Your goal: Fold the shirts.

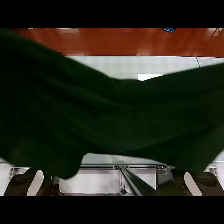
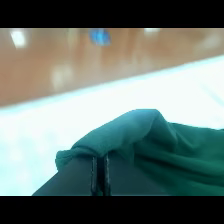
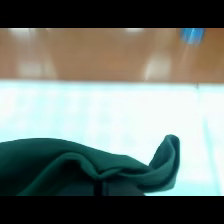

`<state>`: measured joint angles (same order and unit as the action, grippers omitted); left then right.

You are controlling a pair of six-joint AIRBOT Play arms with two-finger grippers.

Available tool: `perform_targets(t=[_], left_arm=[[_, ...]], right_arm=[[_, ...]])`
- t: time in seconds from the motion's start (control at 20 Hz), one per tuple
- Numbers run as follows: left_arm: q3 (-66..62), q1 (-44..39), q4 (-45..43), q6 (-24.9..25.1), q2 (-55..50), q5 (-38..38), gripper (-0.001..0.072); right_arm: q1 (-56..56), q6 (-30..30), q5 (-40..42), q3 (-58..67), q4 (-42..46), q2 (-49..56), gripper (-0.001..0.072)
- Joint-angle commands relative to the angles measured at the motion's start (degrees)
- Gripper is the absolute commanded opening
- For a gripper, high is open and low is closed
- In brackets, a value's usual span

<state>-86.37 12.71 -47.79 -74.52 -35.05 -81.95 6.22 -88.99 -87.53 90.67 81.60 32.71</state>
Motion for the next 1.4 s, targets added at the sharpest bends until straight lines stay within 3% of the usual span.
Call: perform_targets(t=[0.0, 0.2, 0.3, 0.4, 0.55, 0.6, 0.65, 0.7, 0.75, 0.8, 0.9, 0.95, 1.05, 1.2, 1.35], left_arm=[[18.36, -3.06, -0.66, 2.10, -0.68, 2.47, 0.0021], [39.65, -6.88, -0.66, 6.97, -7.21, 26.47, 0.0021], [40.41, -8.11, -0.26, 6.97, -15.13, 37.88, 0.0020], [36.92, -8.72, 2.56, 6.97, -24.74, 42.80, 0.0021], [28.35, -8.87, 10.47, 6.97, -38.25, 39.21, 0.0021], [25.75, -8.85, 12.63, 6.86, -41.59, 37.42, 0.0048], [22.71, -8.72, 13.16, 5.62, -44.63, 34.51, 0.0261], [19.74, -8.04, 13.07, 4.55, -46.69, 30.34, 0.0511], [15.85, -6.05, 10.99, 2.86, -48.26, 23.87, 0.0497], [12.59, -3.43, 4.92, -3.02, -48.98, 18.25, 0.0497], [10.38, 3.17, -6.62, -5.70, -47.67, 8.81, 0.0497], [11.52, 6.84, -10.12, -4.81, -46.05, 5.77, 0.0497], [19.50, 13.35, -9.09, -2.45, -41.33, 5.51, 0.0498], [43.63, 17.79, 3.28, 7.19, -34.03, 12.24, 0.0498], [54.88, 19.78, 8.50, 14.69, -34.23, 12.46, 0.0498]], right_arm=[[0.04, -0.15, 5.53, -16.33, -0.59, -0.02, 0.0025], [0.04, 0.13, 19.56, -28.30, -4.20, 9.46, 0.0025], [0.04, 0.28, 27.82, -27.93, -5.53, 18.67, 0.0026], [0.11, 0.02, 33.92, -25.24, -6.08, 29.35, 0.0026], [0.11, -0.17, 33.55, -17.77, -12.13, 44.41, 0.0029], [0.11, -0.63, 33.55, -15.54, -15.17, 48.17, 0.0124], [0.11, -0.90, 33.42, -13.55, -17.38, 50.73, 0.0326], [0.48, -0.92, 31.91, -11.08, -18.27, 52.39, 0.0410], [1.46, -0.98, 28.81, -8.61, -18.75, 53.09, 0.0406], [3.50, -0.44, 23.65, -6.25, -18.51, 53.13, 0.0405], [9.79, 0.70, 12.41, -4.50, -15.82, 52.15, 0.0406], [13.09, 1.46, 8.41, -5.20, -13.60, 51.23, 0.0406], [19.10, 2.05, 7.17, -12.94, -11.93, 46.75, 0.0406], [22.82, 6.32, 19.10, -38.42, -20.94, 36.59, 0.0406], [24.76, 14.86, 21.66, -52.02, -27.23, 30.60, 0.0406]])
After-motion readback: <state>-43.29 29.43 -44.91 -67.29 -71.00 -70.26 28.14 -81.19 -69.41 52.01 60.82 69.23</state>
